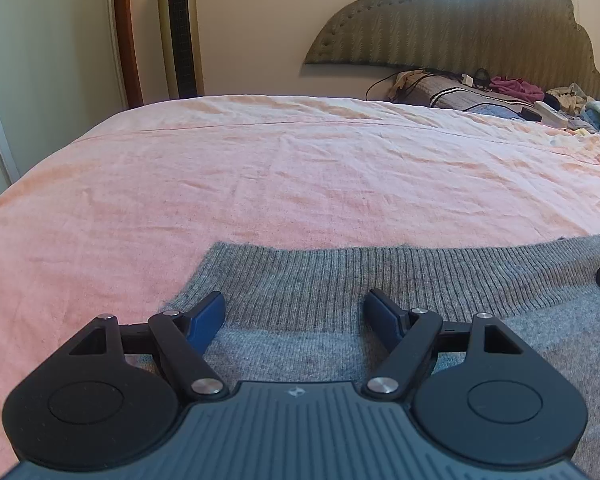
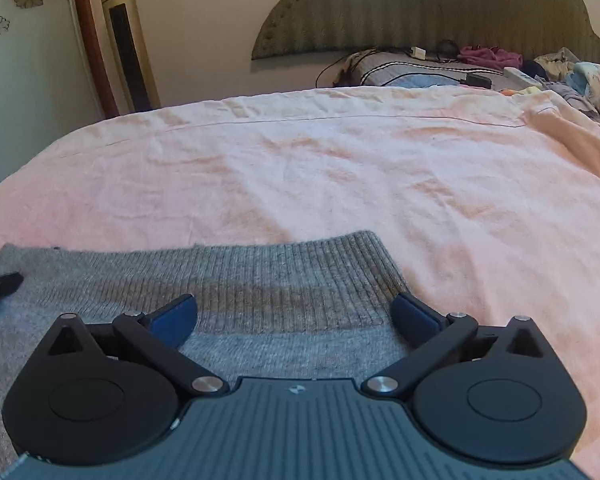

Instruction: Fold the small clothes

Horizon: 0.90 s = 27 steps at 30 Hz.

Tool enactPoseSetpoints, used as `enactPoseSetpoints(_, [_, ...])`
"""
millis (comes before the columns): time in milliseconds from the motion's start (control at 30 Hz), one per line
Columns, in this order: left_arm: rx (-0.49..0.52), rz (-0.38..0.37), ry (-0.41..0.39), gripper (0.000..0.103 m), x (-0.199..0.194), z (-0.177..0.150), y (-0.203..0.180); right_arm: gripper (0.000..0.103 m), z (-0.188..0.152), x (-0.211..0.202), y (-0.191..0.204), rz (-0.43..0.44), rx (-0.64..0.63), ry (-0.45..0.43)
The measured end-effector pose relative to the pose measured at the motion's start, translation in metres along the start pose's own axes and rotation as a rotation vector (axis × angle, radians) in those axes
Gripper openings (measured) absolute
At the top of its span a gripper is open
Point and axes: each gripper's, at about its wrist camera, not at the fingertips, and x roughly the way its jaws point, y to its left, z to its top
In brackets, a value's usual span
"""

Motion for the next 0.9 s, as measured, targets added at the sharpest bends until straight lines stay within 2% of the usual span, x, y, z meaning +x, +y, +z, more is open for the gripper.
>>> enactPoseSetpoints(67, [0.001,0.002,-0.002,0.077,-0.001,-0.001,0.000,0.103,0.000,0.000,0.008,-0.030,-0.031,0.009])
enactPoseSetpoints(167, [0.002,0.039,0.004,0.078,-0.011,0.000,-0.002,0.101,-0.001,-0.018,0.014,-0.069,0.007,0.001])
enactPoseSetpoints(200, [-0.014,0.041,0.010,0.078,-0.021,-0.001,-0.002,0.102,-0.003,-0.030,0.019,-0.057,0.003,-0.016])
enactPoseSetpoints(300, [-0.045,-0.061,0.003,0.078,-0.047,-0.008,-0.007,0.103,-0.011,-0.055,0.035,0.026,-0.038,-0.058])
enactPoseSetpoints(367, [-0.001,-0.076,0.005,0.078,-0.052,-0.017,-0.017,0.103,-0.017,-0.053,0.046,0.031,-0.082,-0.028])
enactPoseSetpoints(433, [0.057,-0.059,0.007,0.079,-0.044,-0.032,-0.019,0.103,-0.029,-0.040,0.047,0.009,-0.118,0.013])
enactPoseSetpoints(500, [0.032,-0.094,-0.010,0.083,-0.043,-0.034,-0.005,0.103,-0.038,-0.041,0.027,0.081,-0.069,-0.038])
enactPoseSetpoints(533, [0.032,-0.071,-0.006,0.084,-0.040,-0.032,-0.001,0.103,-0.037,-0.043,0.019,0.092,-0.032,-0.046])
enactPoseSetpoints(633, [0.060,-0.048,-0.003,0.087,-0.036,-0.029,-0.002,0.103,-0.035,-0.041,0.021,0.065,-0.066,-0.037])
enactPoseSetpoints(700, [0.074,-0.004,-0.010,0.087,-0.048,-0.031,-0.003,0.103,-0.034,-0.050,0.024,0.042,-0.053,-0.027])
enactPoseSetpoints(733, [0.056,0.005,-0.009,0.087,-0.060,-0.034,0.002,0.102,-0.036,-0.062,0.023,0.039,-0.010,-0.017])
enactPoseSetpoints(800, [-0.030,-0.066,-0.007,0.087,-0.096,-0.045,0.022,0.102,-0.047,-0.098,0.014,0.120,0.074,-0.030])
enactPoseSetpoints(833, [-0.097,-0.105,-0.007,0.087,-0.114,-0.054,0.035,0.103,-0.058,-0.120,0.006,0.171,0.116,-0.046])
enactPoseSetpoints(900, [-0.287,-0.166,0.014,0.087,-0.149,-0.082,0.065,0.103,-0.081,-0.157,-0.013,0.196,0.208,-0.064])
